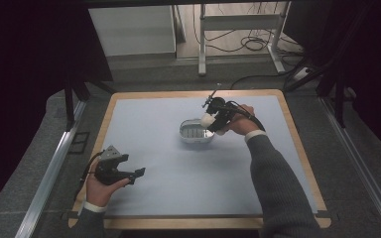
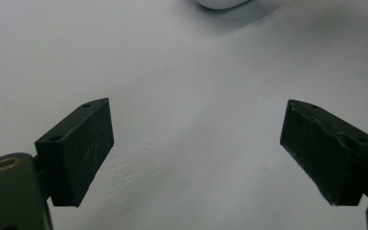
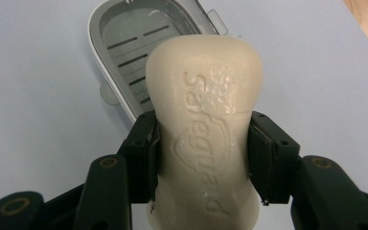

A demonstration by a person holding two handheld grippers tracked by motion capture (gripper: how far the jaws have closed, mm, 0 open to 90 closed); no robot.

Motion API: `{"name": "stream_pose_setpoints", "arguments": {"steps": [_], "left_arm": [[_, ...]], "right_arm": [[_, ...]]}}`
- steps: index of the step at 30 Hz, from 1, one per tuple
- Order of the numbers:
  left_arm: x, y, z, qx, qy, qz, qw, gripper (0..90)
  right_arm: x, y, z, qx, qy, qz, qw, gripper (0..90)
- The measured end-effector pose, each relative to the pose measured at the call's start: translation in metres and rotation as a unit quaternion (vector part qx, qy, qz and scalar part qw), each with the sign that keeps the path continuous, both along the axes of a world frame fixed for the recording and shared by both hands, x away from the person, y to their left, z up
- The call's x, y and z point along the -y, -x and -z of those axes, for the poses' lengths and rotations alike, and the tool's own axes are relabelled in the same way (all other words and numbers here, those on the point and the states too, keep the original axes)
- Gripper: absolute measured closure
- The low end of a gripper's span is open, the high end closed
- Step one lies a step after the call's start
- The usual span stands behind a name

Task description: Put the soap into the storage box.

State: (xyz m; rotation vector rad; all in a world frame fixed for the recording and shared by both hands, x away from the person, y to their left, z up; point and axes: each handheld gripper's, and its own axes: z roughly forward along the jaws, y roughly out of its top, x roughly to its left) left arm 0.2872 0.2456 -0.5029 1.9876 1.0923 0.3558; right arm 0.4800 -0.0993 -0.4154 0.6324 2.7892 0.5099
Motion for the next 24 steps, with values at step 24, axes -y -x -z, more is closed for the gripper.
{"name": "stream_pose_setpoints", "arguments": {"steps": [24], "left_arm": [[0.002,-0.002,0.003,-0.001,-0.007,0.002,1.0000,11.5]], "right_arm": [[-0.044,-0.016,0.019,0.001,0.023,-0.088,0.9959,49.8]]}}
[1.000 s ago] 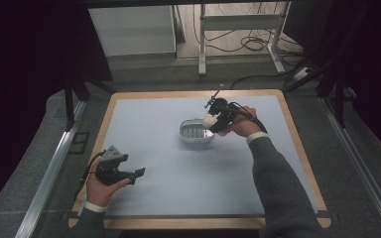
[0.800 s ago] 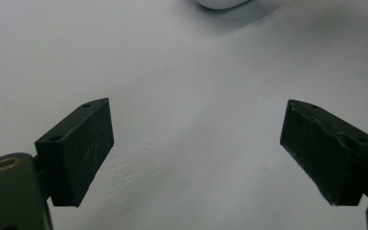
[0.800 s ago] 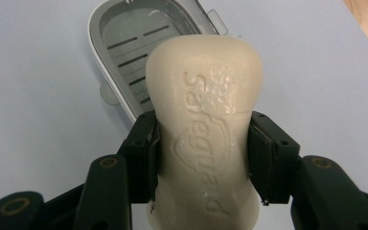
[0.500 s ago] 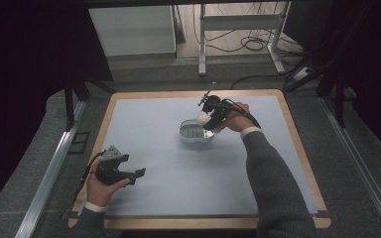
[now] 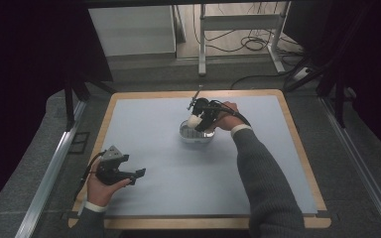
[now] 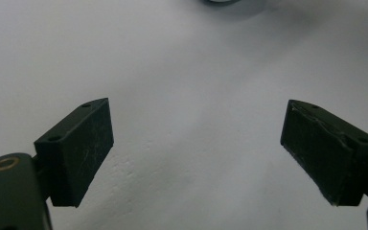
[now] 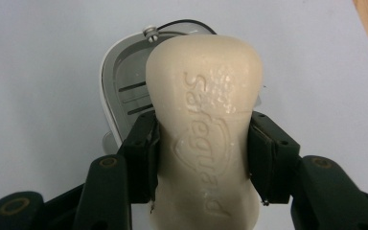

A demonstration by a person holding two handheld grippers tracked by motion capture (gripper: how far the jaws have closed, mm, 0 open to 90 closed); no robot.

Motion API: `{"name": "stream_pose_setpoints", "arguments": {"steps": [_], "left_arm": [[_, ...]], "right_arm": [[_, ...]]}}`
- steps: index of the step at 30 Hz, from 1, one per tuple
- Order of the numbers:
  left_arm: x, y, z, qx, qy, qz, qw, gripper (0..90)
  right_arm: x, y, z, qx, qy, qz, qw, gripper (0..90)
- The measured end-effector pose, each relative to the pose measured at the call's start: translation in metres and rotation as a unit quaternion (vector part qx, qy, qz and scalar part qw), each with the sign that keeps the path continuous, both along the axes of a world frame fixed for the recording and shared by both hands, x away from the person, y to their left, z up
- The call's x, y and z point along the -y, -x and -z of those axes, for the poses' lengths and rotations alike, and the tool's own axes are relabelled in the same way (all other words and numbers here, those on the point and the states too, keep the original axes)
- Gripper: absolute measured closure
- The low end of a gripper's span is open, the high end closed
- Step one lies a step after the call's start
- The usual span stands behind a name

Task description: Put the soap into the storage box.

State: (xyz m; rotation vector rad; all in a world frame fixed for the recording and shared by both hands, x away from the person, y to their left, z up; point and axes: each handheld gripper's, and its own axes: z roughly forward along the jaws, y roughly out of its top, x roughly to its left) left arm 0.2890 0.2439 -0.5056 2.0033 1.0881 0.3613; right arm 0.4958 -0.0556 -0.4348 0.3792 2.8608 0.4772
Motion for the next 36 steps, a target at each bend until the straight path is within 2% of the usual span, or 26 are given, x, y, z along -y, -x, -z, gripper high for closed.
{"name": "stream_pose_setpoints", "arguments": {"steps": [2,5,11,13,15,17,19,22,24,28,36], "left_arm": [[0.000,-0.001,0.001,0.000,-0.007,-0.001,1.0000,11.5],[0.000,-0.001,0.001,0.000,-0.007,0.000,1.0000,11.5],[-0.001,-0.001,0.002,0.001,-0.012,-0.001,0.9999,11.4],[-0.002,-0.001,0.001,0.002,-0.011,-0.002,0.9999,11.4],[-0.006,-0.002,0.003,-0.006,0.008,-0.004,0.9999,11.4],[-0.010,-0.003,0.004,-0.010,0.005,-0.013,0.9999,11.4],[-0.013,-0.003,0.003,-0.008,0.012,-0.017,0.9997,11.4],[-0.015,-0.002,0.002,-0.007,0.016,-0.021,0.9996,11.4],[-0.015,-0.001,0.002,-0.007,0.011,-0.021,0.9997,11.4],[-0.015,0.000,0.002,-0.006,0.011,-0.024,0.9996,11.4],[-0.014,0.008,0.002,-0.004,0.008,-0.024,0.9997,11.5]], "right_arm": [[-0.003,-0.001,0.004,-0.003,0.004,-0.008,1.0000,49.8],[-0.006,-0.001,0.010,-0.006,0.016,-0.013,0.9998,49.7],[-0.010,0.000,0.018,-0.007,0.024,-0.002,0.9997,47.8],[-0.008,0.001,0.017,-0.010,0.011,0.004,0.9999,47.6],[-0.006,0.002,0.013,-0.014,-0.008,0.020,0.9997,47.2],[-0.004,0.003,0.011,-0.013,-0.008,0.029,0.9995,45.5],[0.000,0.003,0.008,-0.011,-0.021,0.040,0.9989,43.0],[0.006,0.006,0.003,-0.009,-0.062,0.068,0.9958,39.2],[0.012,0.008,-0.001,-0.004,-0.072,0.076,0.9945,36.1],[0.023,0.017,-0.009,0.017,-0.119,0.102,0.9875,32.2],[0.047,0.040,-0.007,0.047,-0.168,0.143,0.9742,28.1]]}}
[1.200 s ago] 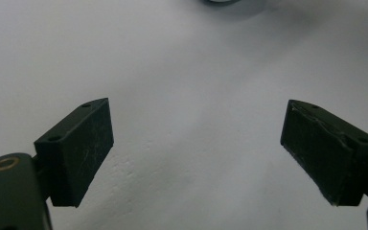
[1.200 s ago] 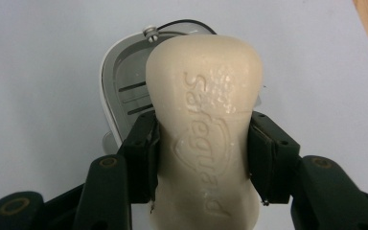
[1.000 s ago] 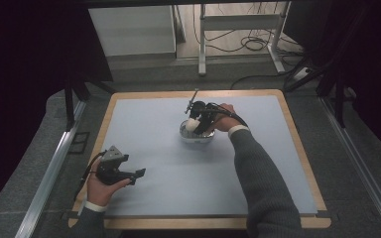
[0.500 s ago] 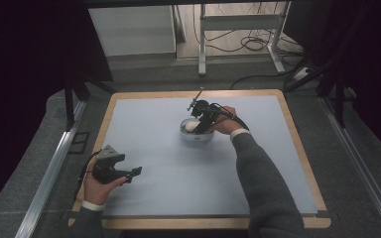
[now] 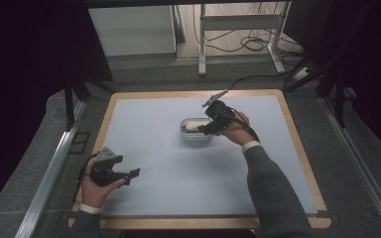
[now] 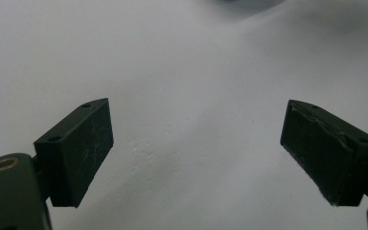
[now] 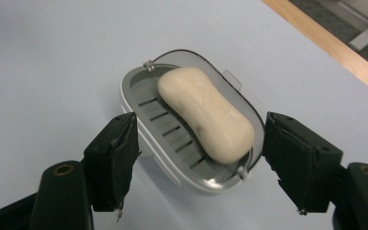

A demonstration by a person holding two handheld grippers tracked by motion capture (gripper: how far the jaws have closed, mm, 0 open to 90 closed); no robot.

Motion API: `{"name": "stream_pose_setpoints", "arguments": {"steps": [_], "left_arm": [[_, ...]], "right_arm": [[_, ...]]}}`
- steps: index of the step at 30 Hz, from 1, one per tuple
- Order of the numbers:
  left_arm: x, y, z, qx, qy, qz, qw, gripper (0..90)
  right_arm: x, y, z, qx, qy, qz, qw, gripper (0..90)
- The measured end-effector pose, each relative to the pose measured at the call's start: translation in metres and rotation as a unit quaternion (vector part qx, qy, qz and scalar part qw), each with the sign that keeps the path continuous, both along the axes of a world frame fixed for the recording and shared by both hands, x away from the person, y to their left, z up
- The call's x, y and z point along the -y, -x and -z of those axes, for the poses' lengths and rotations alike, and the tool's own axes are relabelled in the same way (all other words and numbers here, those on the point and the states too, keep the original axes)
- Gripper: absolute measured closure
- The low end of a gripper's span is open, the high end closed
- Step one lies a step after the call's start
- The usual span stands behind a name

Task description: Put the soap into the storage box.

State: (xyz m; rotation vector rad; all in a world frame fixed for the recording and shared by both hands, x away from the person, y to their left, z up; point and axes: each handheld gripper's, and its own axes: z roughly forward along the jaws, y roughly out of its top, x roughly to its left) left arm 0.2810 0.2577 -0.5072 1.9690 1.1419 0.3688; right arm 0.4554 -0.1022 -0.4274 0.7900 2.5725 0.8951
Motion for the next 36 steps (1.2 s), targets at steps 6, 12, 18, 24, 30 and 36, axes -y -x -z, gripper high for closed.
{"name": "stream_pose_setpoints", "arguments": {"steps": [6,12,18,24,30,36], "left_arm": [[0.002,0.003,-0.002,0.002,0.000,0.006,1.0000,11.5],[0.003,0.002,-0.001,-0.001,-0.004,0.006,1.0000,11.5],[0.006,0.001,0.001,-0.005,-0.006,0.007,0.9999,11.5],[0.006,0.002,0.000,-0.002,-0.009,0.008,0.9999,11.6],[0.007,0.003,0.001,-0.002,-0.011,0.006,0.9999,11.9],[0.008,0.004,0.002,-0.003,-0.016,0.007,0.9998,11.9]], "right_arm": [[0.025,0.022,0.010,0.009,-0.015,0.029,0.9994,26.2],[0.067,0.052,0.024,0.020,-0.048,0.051,0.9974,25.8],[0.103,0.079,0.041,0.026,-0.060,0.082,0.9944,24.5],[0.127,0.098,0.055,0.024,-0.074,0.103,0.9916,24.4],[0.141,0.107,0.067,0.017,-0.084,0.121,0.9889,24.2],[0.149,0.107,0.072,0.016,-0.085,0.130,0.9877,24.2]]}}
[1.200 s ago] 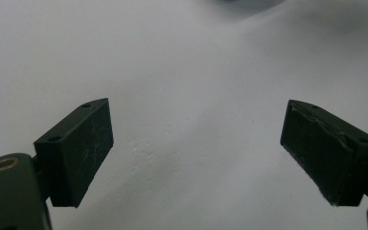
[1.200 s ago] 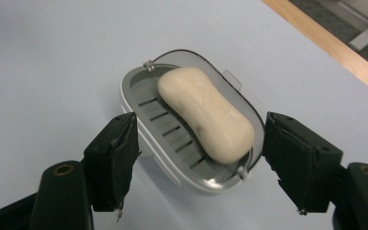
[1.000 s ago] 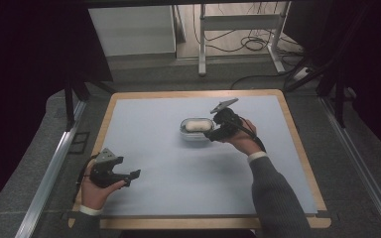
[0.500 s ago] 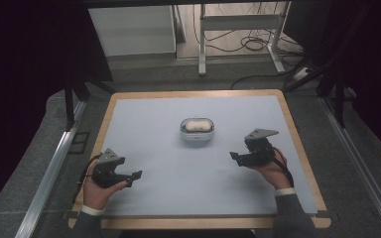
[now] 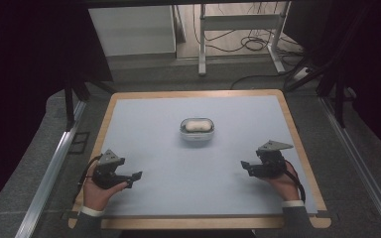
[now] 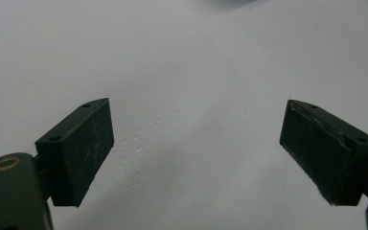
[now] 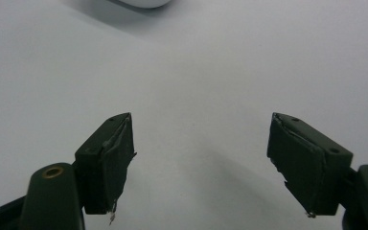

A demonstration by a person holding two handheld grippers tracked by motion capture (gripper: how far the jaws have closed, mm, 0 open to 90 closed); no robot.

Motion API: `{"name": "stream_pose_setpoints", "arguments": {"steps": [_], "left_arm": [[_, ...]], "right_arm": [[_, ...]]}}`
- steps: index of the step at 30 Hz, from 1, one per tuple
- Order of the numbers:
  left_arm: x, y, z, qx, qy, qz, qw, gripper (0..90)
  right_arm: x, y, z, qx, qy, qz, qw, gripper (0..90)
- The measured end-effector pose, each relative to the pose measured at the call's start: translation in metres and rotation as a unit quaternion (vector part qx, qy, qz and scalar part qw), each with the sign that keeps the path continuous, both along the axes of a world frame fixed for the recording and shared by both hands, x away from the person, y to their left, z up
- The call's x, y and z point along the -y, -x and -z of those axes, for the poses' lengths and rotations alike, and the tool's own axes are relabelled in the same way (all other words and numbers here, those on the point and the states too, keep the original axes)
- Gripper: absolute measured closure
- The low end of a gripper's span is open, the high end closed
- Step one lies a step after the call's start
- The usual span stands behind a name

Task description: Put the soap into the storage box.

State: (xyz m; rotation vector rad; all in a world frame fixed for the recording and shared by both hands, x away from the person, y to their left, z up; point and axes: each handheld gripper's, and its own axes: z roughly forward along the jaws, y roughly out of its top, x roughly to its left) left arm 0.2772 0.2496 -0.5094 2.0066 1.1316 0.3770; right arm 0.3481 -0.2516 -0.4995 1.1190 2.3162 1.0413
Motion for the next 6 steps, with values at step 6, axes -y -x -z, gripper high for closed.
{"name": "stream_pose_setpoints", "arguments": {"steps": [6], "left_arm": [[0.0011,0.0004,0.0001,-0.001,0.001,0.001,1.0000,12.0]], "right_arm": [[-0.0004,-0.0016,-0.0012,0.007,0.004,0.008,0.9999,23.3]]}}
